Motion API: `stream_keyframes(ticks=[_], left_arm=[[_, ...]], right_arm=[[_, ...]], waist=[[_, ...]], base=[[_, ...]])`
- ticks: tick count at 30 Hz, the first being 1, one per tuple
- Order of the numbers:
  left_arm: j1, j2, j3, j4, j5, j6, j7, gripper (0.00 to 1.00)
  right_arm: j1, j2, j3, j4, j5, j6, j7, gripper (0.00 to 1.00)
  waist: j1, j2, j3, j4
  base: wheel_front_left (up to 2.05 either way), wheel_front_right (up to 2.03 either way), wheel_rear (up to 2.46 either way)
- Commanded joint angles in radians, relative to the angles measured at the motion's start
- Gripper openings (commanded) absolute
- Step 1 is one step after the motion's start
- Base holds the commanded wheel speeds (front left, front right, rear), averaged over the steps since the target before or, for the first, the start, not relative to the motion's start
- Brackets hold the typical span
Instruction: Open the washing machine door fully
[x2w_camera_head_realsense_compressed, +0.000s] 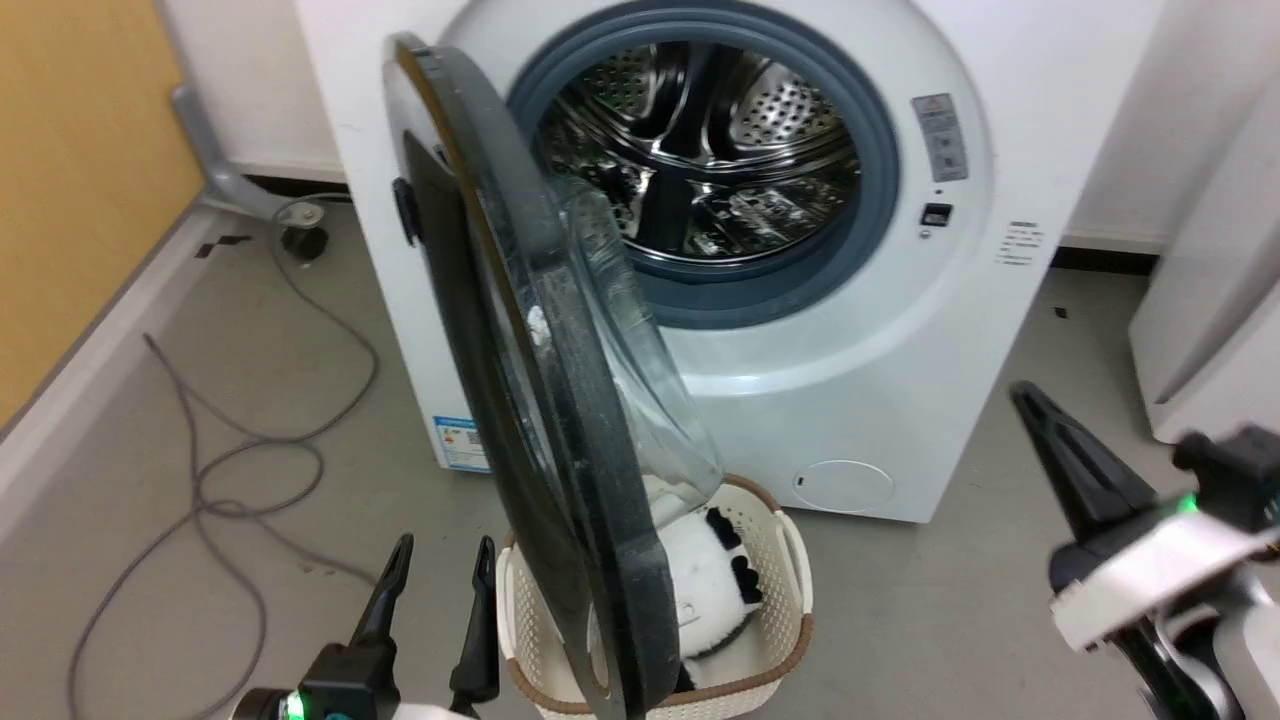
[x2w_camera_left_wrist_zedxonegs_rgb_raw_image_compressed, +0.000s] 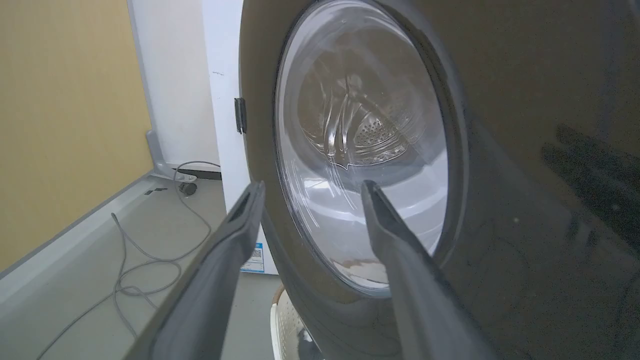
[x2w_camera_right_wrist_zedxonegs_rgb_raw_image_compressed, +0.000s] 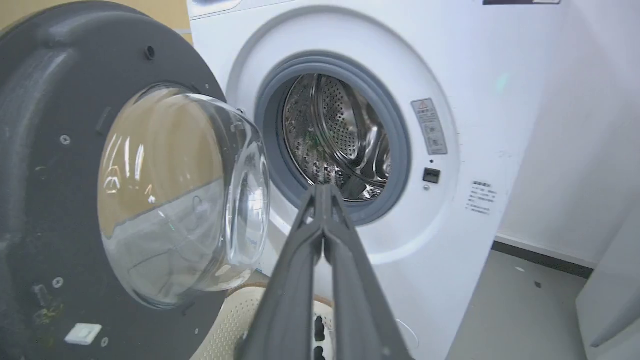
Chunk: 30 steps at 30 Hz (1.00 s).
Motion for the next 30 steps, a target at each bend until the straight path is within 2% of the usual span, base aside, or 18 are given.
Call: stream_keyframes(ticks=[1,5,9,13,14,15,16,22,30], left_arm=[[0.018,0.002,0.004,-0.004,0.004,-0.005,-0.005,1.00],[0.031,0.002,0.005,-0.006,0.003,-0.008,-0.005,1.00],[0.044,0.002,0.006,-0.008,0.001,-0.012,-0.005,1.00],[0.050,0.002,0.006,-0.008,0.005,-0.020,-0.005,1.00],[0.051,0.002,0.006,-0.008,0.006,-0.023,-0.005,1.00],[0.052,0.002,0.007,-0.008,0.007,-0.024,-0.005,1.00],[0.053,0.002,0.006,-0.007,0.007,-0.026,-0.005,1.00],[0.066,0.002,0.000,0.016,0.002,-0.036,-0.005,1.00],[0.068,0.002,-0.003,-0.003,-0.004,-0.037,-0.005,1.00]], right_arm=[[0.032,0.006,-0.016,0.009,-0.027,-0.001,-0.027,0.00],[0.131,0.057,-0.107,0.008,-0.142,-0.001,-0.108,0.00],[0.230,0.139,-0.207,-0.023,-0.231,-0.001,-0.145,0.00],[0.319,0.236,-0.295,-0.056,-0.267,-0.001,-0.157,0.00],[0.338,0.253,-0.305,-0.061,-0.275,-0.001,-0.157,0.08],[0.353,0.267,-0.310,-0.064,-0.286,-0.001,-0.158,0.46],[0.368,0.281,-0.315,-0.063,-0.294,-0.001,-0.156,1.00],[0.420,0.329,-0.318,-0.047,-0.312,-0.001,-0.160,1.00],[0.425,0.345,-0.327,-0.016,-0.308,-0.001,-0.171,1.00]], waist=[[0.0000,0.0000,-0.003,-0.014],[0.0000,0.0000,-0.005,-0.034],[0.0000,0.0000,-0.005,-0.055],[0.0000,0.0000,-0.005,-0.065],[0.0000,0.0000,-0.005,-0.067],[0.0000,0.0000,-0.005,-0.068],[0.0000,0.0000,-0.006,-0.069],[0.0000,0.0000,-0.009,-0.068],[0.0000,0.0000,-0.007,-0.061]], base=[[0.00,0.00,0.00],[0.00,0.00,0.00],[0.00,0.00,0.00],[0.00,0.00,0.00],[0.00,0.00,0.00],[0.00,0.00,0.00],[0.00,0.00,0.00],[0.00,0.00,0.00],[0.00,0.00,0.00]])
